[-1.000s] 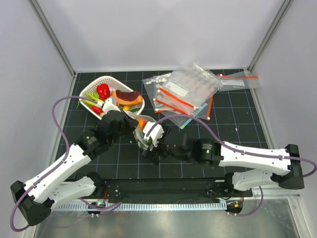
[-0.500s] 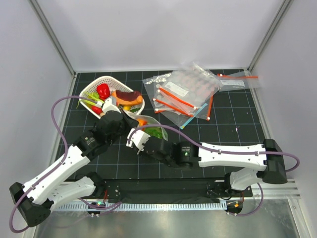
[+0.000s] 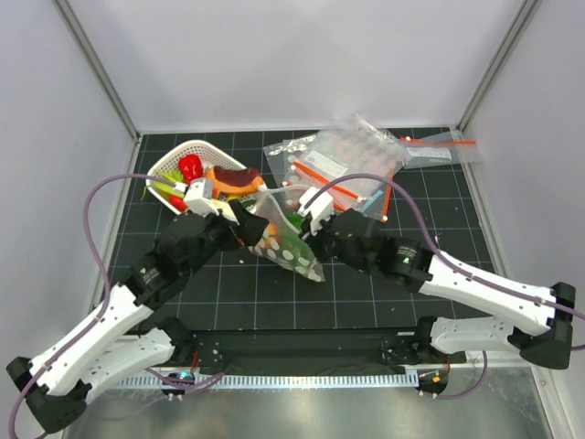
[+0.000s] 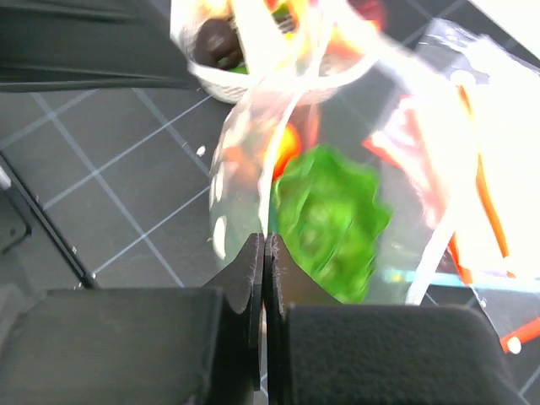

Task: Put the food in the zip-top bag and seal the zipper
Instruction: Adjust the zipper food storage bag at the center of the board.

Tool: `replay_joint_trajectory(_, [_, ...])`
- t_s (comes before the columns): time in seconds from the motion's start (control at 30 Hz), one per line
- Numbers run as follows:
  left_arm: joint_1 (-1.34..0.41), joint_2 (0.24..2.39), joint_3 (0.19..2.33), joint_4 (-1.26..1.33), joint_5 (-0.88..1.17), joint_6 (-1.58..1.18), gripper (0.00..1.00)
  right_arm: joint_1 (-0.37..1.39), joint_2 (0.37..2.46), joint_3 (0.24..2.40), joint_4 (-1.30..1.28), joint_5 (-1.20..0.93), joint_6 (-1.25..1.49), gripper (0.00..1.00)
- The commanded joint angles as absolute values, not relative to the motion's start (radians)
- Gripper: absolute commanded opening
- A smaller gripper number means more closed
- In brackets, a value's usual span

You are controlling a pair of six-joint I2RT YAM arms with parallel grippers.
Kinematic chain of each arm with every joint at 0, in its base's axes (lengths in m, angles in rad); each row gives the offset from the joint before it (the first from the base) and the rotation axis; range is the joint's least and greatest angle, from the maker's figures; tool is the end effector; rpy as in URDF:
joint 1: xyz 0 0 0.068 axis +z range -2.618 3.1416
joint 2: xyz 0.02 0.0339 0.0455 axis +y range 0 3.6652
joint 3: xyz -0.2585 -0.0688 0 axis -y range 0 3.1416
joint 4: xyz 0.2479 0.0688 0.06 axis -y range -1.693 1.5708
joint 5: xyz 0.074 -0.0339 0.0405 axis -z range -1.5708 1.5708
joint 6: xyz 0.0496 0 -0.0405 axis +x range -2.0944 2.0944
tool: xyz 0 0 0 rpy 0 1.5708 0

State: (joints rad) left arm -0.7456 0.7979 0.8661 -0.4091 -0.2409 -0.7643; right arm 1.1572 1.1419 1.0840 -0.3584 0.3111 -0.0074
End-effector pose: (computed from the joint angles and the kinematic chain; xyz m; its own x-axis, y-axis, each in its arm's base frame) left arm 0.1534 -0.1256 0.3345 -0.5189 -0.4356 -0.7355 0.1864 0.7821 -0.5946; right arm 0.1242 0.2451 0.3451 -0.1569 -0.3750 -0.9136 -0.7604 0.6362 -0.1305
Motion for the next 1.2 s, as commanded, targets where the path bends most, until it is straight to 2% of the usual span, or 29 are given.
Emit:
replay_joint_trajectory(0.0, [-0.747, 0.706, 0.801, -0.278, -0.238, -0.658, 1.0, 1.089, 1.077, 1.078, -0.365, 0.173, 0.058, 0.01])
replay_joint_trajectory(0.2, [-0.746, 0.592, 0.637, -0.056, -0.239, -0.583, 1.0, 1.085, 1.043, 1.081, -0.42, 0.183, 0.037, 0.01])
replay_joint_trajectory(0.37, [-0.747, 0.589, 0.508, 0.133, -0.241, -0.517, 1.0, 1.085, 1.023, 1.063, -0.416, 0.152, 0.018, 0.01])
replay_joint_trajectory(0.77, [-0.741, 0.836, 0.545, 0.27, -0.026, -0.459, 1.0, 1.085, 1.022, 1.065, -0.417, 0.114, 0.015, 0.01])
replay_joint_trajectory(0.93, [-0.742, 0.894, 0.52, 0.336, -0.041, -0.489, 1.0, 1.085, 1.031, 1.066, -0.417, 0.117, 0.015, 0.01])
replay_joint_trajectory(1.17, [-0.741, 0.761, 0.468, 0.364, 0.028, -0.529, 1.0, 1.085, 1.074, 1.083, -0.425, 0.103, 0.02, 0.01])
